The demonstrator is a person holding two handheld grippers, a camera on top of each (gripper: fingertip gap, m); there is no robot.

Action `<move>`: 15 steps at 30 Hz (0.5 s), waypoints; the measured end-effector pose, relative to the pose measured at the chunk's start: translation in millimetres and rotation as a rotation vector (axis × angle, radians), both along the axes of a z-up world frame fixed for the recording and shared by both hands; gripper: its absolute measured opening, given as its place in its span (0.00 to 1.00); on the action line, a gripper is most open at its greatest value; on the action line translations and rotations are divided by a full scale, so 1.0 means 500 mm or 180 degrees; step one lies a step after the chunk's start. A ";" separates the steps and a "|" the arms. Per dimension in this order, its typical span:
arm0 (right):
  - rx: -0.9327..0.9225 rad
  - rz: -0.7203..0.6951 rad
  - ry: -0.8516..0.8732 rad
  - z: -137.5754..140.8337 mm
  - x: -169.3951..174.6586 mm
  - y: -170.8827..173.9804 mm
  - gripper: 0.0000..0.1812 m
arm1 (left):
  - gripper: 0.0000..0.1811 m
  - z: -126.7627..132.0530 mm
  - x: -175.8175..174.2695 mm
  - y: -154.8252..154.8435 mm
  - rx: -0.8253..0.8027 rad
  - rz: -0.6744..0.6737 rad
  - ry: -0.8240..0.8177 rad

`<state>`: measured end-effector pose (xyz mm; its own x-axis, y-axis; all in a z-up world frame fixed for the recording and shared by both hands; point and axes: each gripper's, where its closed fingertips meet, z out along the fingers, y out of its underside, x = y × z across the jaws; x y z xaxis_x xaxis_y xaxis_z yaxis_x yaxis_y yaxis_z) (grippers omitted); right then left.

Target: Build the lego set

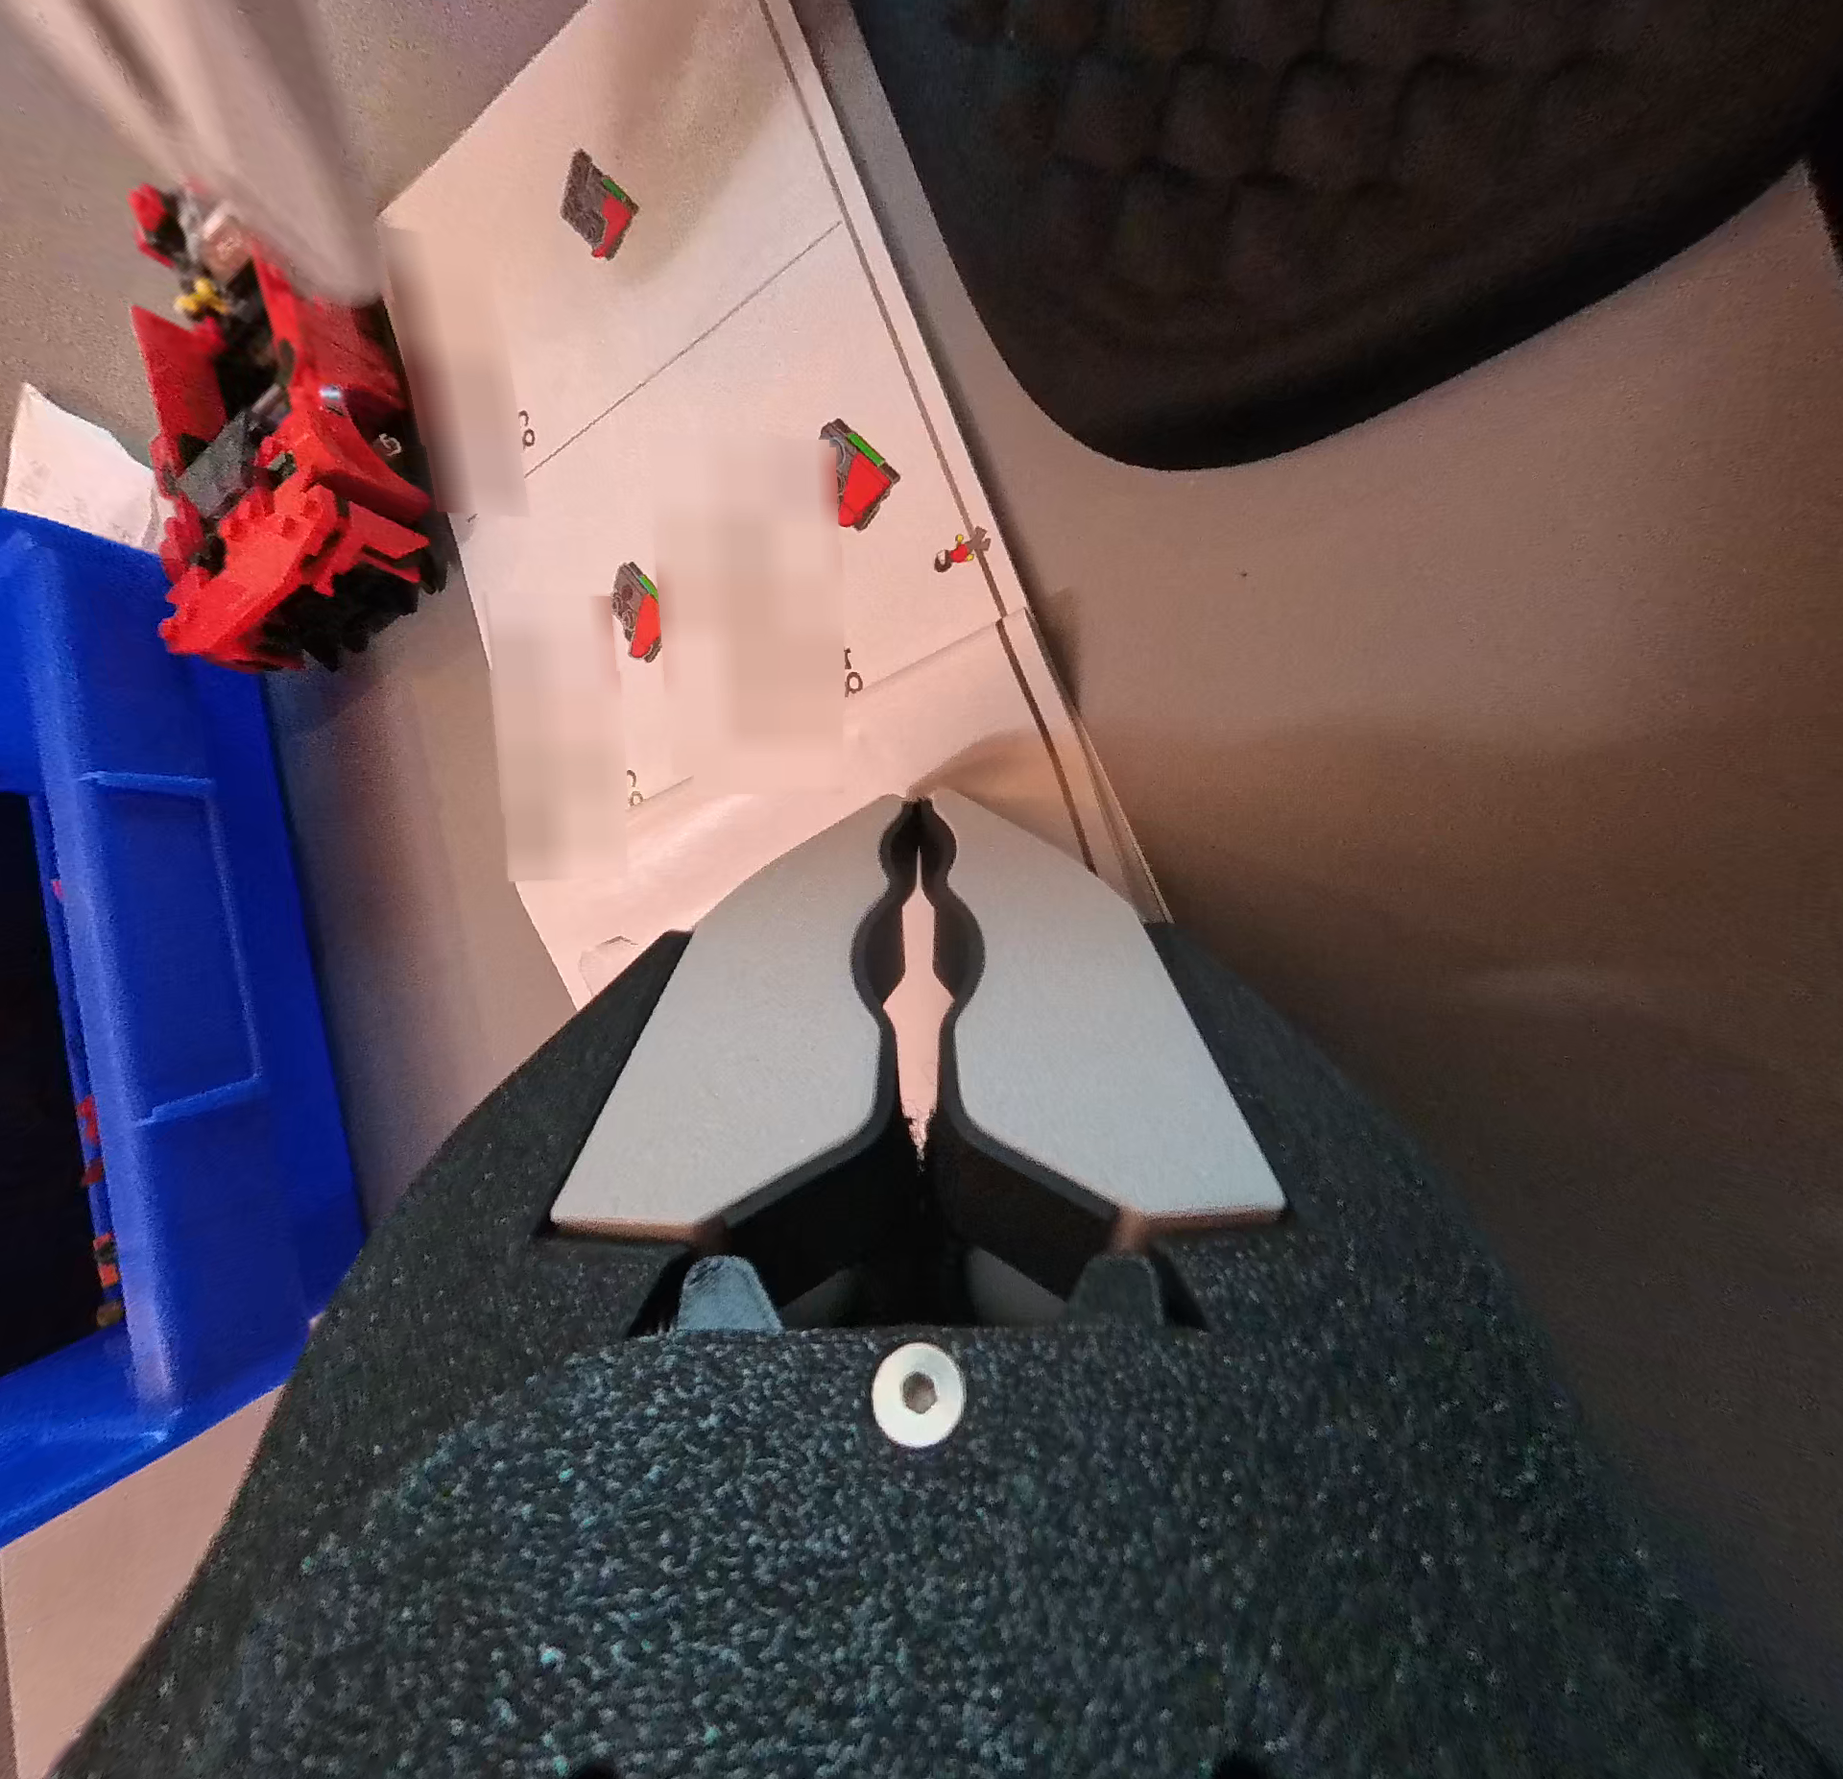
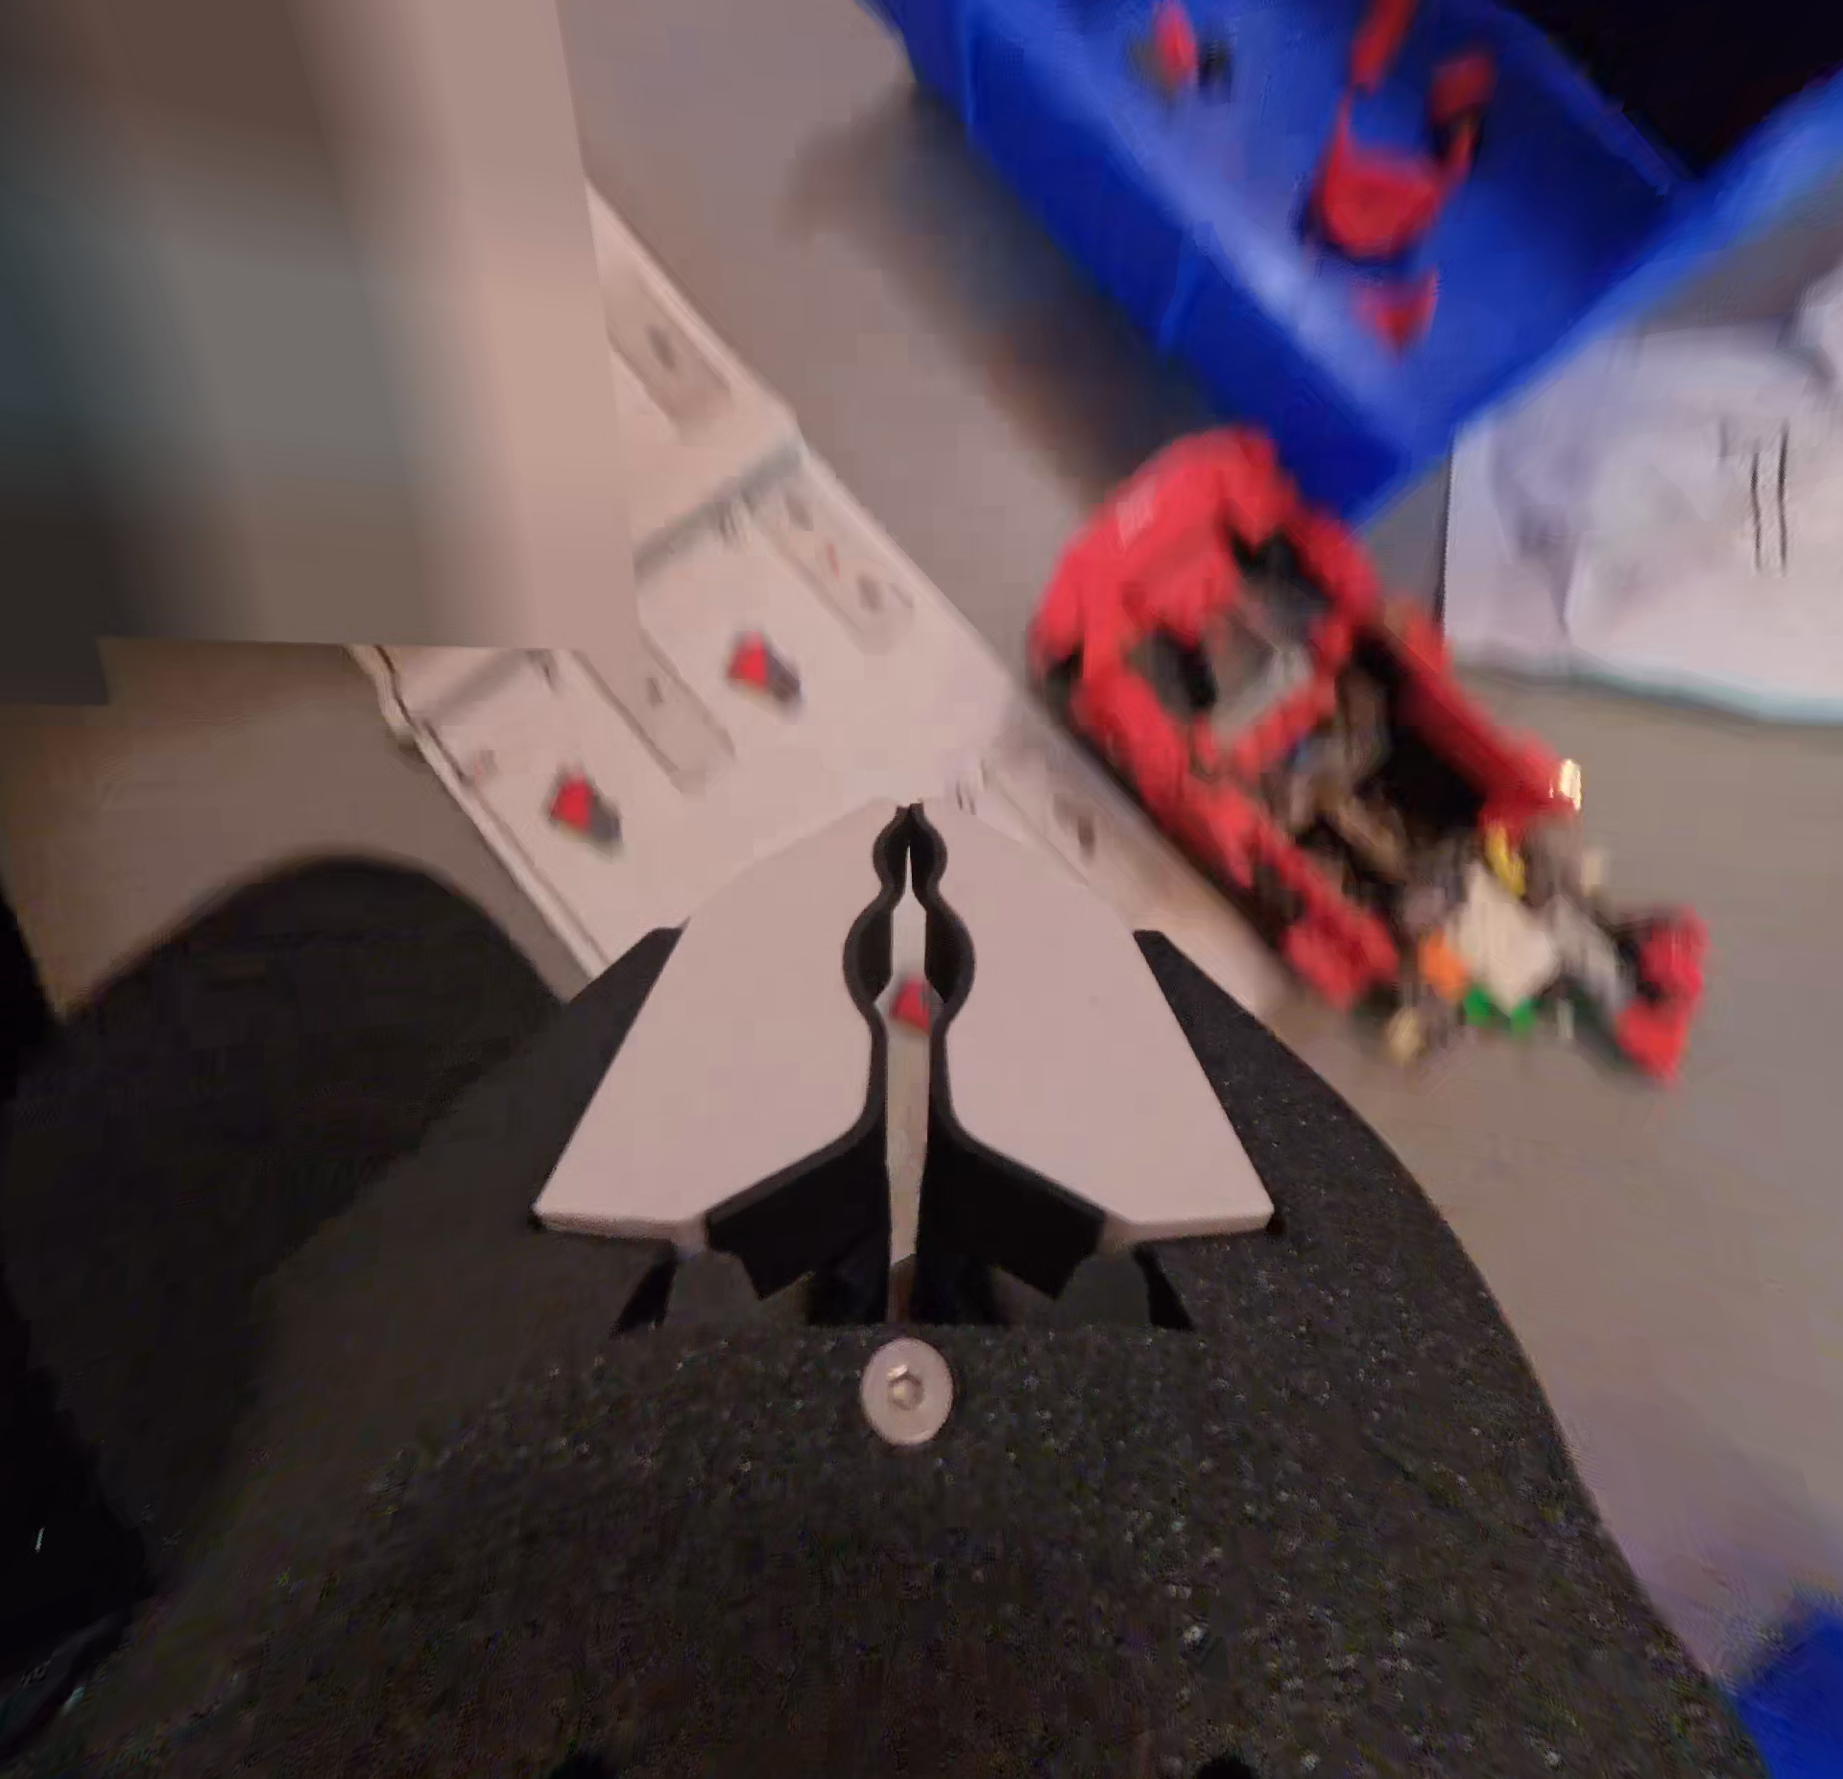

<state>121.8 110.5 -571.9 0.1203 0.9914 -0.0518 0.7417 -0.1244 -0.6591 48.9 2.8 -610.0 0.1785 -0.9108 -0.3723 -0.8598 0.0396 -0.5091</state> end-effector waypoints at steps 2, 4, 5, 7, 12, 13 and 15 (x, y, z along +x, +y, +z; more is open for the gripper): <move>-0.0052 -0.0097 -0.0267 -0.036 0.064 -0.015 0.00 | 0.00 0.000 -0.001 -0.001 0.0010 -0.0045 0.0023; -0.0018 -0.0137 -0.0452 -0.069 0.097 -0.036 0.00 | 0.00 0.000 -0.002 -0.002 0.0019 -0.0074 0.0068; 0.0019 -0.0154 -0.0594 -0.087 0.110 -0.045 0.00 | 0.00 0.000 -0.002 -0.002 0.0019 -0.0084 0.0093; -0.0021 -0.0197 -0.0401 -0.083 0.100 -0.067 0.00 | 0.00 0.000 -0.006 -0.003 0.0002 -0.0103 0.0173; 0.0112 -0.0351 -0.0291 -0.084 0.098 -0.076 0.00 | 0.00 0.033 -0.027 0.033 0.0174 0.0110 0.0336; 0.0073 -0.0350 -0.0253 -0.084 0.096 -0.080 0.00 | 0.00 0.048 -0.017 0.044 0.0201 0.0147 0.0203; -0.0112 -0.0293 -0.0165 -0.084 0.091 -0.099 0.01 | 0.02 0.066 0.009 0.060 0.0151 0.0180 -0.0071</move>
